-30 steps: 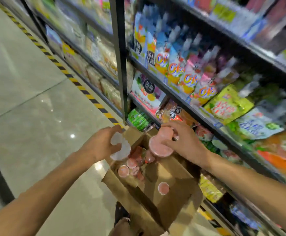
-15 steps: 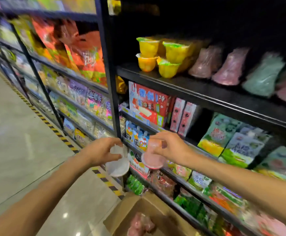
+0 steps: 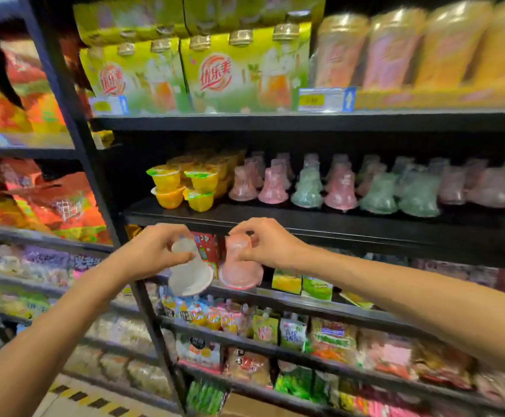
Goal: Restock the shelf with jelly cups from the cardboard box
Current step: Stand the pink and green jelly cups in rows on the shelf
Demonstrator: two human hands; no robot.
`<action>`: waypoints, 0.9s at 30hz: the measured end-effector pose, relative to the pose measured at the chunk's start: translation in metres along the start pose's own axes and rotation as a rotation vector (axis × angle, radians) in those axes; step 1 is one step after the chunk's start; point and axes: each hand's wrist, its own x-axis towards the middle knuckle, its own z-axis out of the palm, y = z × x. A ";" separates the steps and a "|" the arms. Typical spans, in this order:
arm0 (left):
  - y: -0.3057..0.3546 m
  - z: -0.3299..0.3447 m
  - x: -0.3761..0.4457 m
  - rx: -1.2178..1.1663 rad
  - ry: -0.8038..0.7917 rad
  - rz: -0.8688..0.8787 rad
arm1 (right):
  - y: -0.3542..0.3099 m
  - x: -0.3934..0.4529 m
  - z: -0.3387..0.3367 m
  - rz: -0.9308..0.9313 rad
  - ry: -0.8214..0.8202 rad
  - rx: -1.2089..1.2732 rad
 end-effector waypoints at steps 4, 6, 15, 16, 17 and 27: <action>0.033 0.002 0.029 0.001 -0.070 0.068 | 0.000 -0.029 -0.029 0.115 0.030 -0.025; 0.051 0.006 0.042 0.014 -0.088 0.133 | 0.002 -0.044 -0.043 0.160 0.069 -0.033; 0.157 0.032 0.087 -0.014 -0.097 0.363 | 0.026 -0.116 -0.129 0.306 0.238 -0.127; 0.169 0.036 0.092 -0.028 -0.104 0.373 | 0.030 -0.124 -0.139 0.319 0.252 -0.139; 0.181 0.041 0.097 -0.038 -0.110 0.382 | 0.035 -0.133 -0.150 0.326 0.261 -0.151; 0.310 0.090 0.140 -0.087 -0.084 0.405 | 0.106 -0.228 -0.258 0.394 0.329 -0.182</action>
